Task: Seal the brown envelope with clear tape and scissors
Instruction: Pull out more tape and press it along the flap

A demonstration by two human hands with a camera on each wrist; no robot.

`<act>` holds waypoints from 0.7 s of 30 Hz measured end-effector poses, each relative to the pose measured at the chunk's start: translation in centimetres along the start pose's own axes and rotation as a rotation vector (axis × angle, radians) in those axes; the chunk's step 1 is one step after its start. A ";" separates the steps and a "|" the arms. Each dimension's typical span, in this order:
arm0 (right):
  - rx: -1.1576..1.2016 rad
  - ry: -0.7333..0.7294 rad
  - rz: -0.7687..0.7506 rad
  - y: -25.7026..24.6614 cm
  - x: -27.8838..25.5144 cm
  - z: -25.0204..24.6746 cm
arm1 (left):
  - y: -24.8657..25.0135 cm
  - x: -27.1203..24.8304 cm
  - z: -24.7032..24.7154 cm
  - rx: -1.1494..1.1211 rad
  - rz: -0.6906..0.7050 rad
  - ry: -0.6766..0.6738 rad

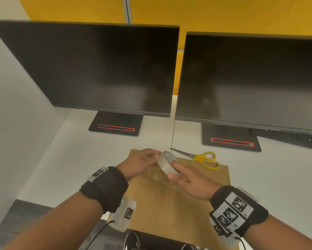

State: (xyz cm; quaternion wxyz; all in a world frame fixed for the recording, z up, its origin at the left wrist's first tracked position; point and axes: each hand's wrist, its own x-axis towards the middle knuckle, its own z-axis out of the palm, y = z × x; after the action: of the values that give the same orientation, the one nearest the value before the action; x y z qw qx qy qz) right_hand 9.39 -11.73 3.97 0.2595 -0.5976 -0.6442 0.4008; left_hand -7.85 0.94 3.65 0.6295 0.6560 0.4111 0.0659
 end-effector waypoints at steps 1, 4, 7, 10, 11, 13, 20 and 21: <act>-0.007 0.005 0.002 0.2 0.0 0.0 | 0.0 -0.1 0.0 -0.037 0.007 -0.004; 0.050 0.011 0.041 0.9 0.1 0.1 | 0.3 -0.2 0.1 -0.169 0.021 0.037; 0.088 -0.017 0.096 1.2 0.2 0.0 | 0.4 -0.2 0.4 -0.204 0.041 0.033; 0.111 -0.051 0.180 1.6 0.5 0.0 | 0.5 -0.2 1.1 -0.115 0.088 0.035; 0.138 -0.044 0.195 1.4 0.6 -0.2 | 0.6 -0.1 1.5 -0.084 0.102 0.028; 0.261 -0.009 0.224 1.1 1.0 -0.5 | 0.9 -0.2 2.4 -0.057 0.159 0.006; 0.448 0.104 0.277 0.2 2.0 -1.9 | 2.2 -0.1 3.7 0.053 0.348 0.076; 0.454 0.120 0.271 0.2 2.1 -2.0 | 2.4 -0.1 3.7 0.081 0.370 0.088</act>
State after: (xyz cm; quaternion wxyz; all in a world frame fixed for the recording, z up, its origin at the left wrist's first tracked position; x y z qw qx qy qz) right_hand 10.85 -9.28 4.60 0.3684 -0.6275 -0.4357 0.5299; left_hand -4.54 -1.63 5.10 0.5611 0.7419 0.3127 0.1924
